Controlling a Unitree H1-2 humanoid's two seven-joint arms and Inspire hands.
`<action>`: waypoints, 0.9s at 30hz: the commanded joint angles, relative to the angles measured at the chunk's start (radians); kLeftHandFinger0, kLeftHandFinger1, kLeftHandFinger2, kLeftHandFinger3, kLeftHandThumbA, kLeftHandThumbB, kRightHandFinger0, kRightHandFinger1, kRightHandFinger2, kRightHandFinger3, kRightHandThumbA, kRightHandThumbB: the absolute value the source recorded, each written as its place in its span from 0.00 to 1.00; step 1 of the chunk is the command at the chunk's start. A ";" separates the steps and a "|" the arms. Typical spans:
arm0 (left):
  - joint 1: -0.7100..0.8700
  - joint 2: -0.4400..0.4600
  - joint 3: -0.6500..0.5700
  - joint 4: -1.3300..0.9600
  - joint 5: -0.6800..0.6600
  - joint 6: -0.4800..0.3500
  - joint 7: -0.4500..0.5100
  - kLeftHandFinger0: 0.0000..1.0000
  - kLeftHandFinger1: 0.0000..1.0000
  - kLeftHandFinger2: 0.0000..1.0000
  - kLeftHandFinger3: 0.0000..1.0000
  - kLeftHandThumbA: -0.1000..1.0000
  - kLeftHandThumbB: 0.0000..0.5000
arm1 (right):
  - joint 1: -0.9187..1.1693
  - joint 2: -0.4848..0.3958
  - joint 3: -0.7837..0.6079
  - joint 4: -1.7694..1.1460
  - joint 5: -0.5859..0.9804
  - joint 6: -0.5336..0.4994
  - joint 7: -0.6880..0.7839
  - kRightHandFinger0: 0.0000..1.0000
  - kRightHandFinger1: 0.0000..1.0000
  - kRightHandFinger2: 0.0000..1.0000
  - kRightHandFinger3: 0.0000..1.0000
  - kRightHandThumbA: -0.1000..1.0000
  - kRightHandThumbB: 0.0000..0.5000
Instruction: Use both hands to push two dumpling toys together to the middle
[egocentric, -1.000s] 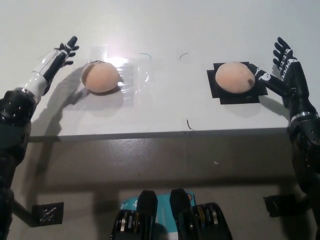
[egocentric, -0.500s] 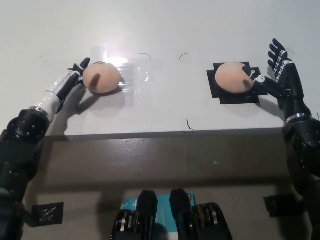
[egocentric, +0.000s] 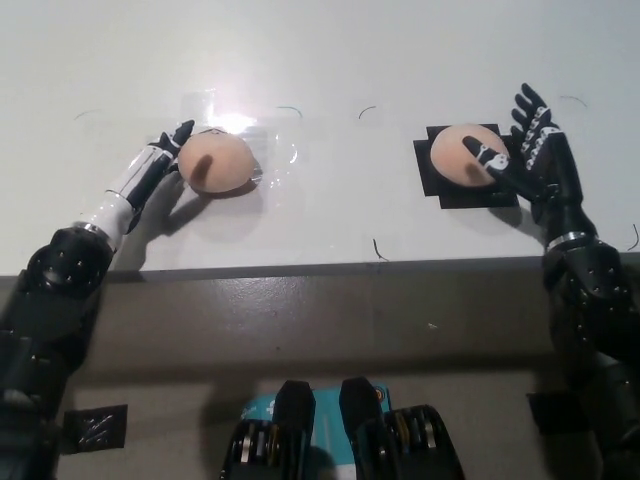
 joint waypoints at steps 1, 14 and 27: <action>-0.023 -0.004 0.008 -0.047 -0.008 -0.015 0.017 1.00 1.00 1.00 1.00 1.00 0.62 | -0.031 0.016 -0.007 -0.008 0.039 -0.056 0.028 1.00 1.00 1.00 1.00 1.00 0.43; -0.056 -0.025 0.011 -0.027 -0.021 0.017 -0.005 1.00 1.00 1.00 1.00 1.00 0.65 | -0.031 0.046 -0.018 0.001 0.074 -0.055 0.047 1.00 1.00 1.00 1.00 1.00 0.41; 0.038 -0.071 -0.001 -0.130 -0.004 0.074 0.031 1.00 1.00 1.00 1.00 1.00 0.63 | 0.052 0.083 -0.015 -0.042 0.085 -0.034 0.049 1.00 1.00 1.00 1.00 1.00 0.46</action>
